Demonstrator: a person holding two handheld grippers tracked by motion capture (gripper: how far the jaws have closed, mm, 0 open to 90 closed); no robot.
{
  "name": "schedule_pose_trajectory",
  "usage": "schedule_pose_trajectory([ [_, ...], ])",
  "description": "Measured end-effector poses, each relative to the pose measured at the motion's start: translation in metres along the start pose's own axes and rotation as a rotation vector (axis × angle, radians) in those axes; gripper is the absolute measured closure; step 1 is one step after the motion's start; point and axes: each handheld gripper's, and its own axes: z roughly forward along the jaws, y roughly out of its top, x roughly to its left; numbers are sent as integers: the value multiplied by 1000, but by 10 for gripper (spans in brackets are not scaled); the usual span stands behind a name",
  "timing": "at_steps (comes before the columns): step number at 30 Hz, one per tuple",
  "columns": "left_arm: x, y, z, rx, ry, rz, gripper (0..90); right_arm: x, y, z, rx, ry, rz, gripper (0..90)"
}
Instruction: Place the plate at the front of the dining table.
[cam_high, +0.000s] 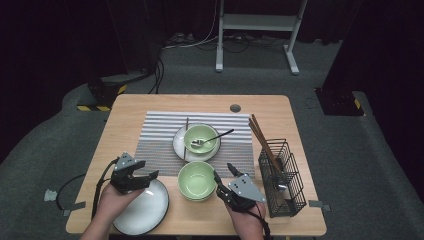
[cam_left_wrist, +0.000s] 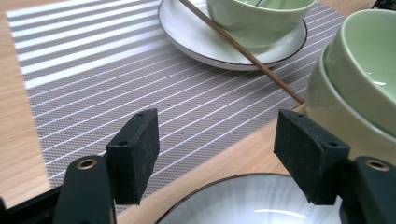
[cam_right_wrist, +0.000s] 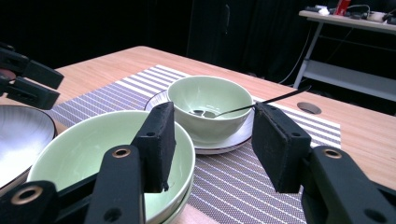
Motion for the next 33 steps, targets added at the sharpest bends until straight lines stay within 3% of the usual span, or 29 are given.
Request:
schedule_pose_trajectory([
  [5,12,-2,-7,-29,13,-29,283,-1,9,5,16,-15,-1,479],
  [12,21,-8,-9,-27,27,-36,290,-9,20,10,15,-35,25,484],
  [21,16,-9,-11,-29,24,-23,297,-22,42,9,-26,-65,33,533],
  [33,11,-7,-14,-34,19,-6,312,-46,68,11,-56,-176,21,605],
])
